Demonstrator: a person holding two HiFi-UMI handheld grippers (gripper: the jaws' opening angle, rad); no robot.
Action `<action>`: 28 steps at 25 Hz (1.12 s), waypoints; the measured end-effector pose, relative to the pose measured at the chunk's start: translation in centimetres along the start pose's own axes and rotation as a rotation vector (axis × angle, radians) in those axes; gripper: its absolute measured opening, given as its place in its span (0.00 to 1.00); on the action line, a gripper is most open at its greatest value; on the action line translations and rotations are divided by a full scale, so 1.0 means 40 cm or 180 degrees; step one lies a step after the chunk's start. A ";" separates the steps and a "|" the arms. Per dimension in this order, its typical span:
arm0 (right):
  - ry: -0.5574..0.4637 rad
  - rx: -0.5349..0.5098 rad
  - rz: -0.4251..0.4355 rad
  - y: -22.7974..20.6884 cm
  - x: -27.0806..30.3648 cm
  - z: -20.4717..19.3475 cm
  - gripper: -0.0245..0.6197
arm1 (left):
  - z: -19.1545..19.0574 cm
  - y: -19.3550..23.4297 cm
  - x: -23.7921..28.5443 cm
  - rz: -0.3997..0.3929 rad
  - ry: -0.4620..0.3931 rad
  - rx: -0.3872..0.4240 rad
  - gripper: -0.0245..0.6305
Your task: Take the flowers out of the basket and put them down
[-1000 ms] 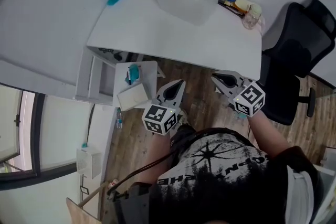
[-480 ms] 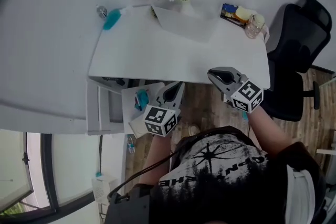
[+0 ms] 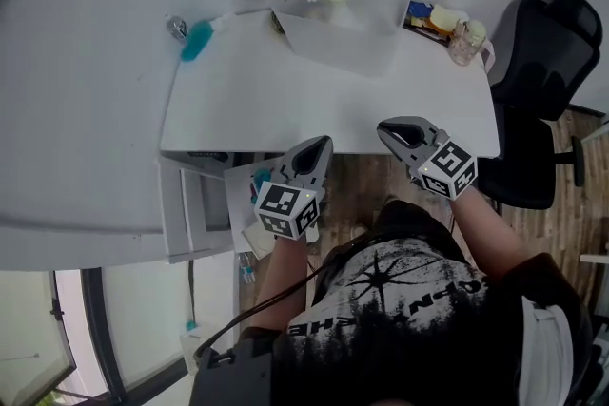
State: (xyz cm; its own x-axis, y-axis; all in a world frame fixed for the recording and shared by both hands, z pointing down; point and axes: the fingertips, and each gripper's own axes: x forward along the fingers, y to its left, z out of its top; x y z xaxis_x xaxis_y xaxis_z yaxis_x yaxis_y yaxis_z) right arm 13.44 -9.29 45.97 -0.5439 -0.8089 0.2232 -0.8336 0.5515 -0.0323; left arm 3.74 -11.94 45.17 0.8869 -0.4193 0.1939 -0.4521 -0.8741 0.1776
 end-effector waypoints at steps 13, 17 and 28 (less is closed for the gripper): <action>-0.0047 0.0072 -0.0049 -0.225 0.146 0.040 0.07 | 0.054 0.163 0.192 -0.0032 0.0113 0.0007 0.05; -0.0088 0.0053 -0.0023 -0.303 0.192 0.084 0.07 | 0.093 0.210 0.269 -0.0060 0.0129 0.0036 0.05; -0.0165 -0.0048 0.0139 -0.466 0.267 0.295 0.07 | 0.180 0.288 0.426 -0.0098 0.0079 0.0061 0.05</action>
State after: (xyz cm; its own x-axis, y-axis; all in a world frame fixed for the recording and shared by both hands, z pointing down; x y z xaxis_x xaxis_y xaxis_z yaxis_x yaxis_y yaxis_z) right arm 22.01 -30.60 37.44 -0.5842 -0.7934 0.1711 -0.8076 0.5891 -0.0261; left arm 14.34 -30.92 43.57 0.8977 -0.3860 0.2126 -0.4224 -0.8912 0.1653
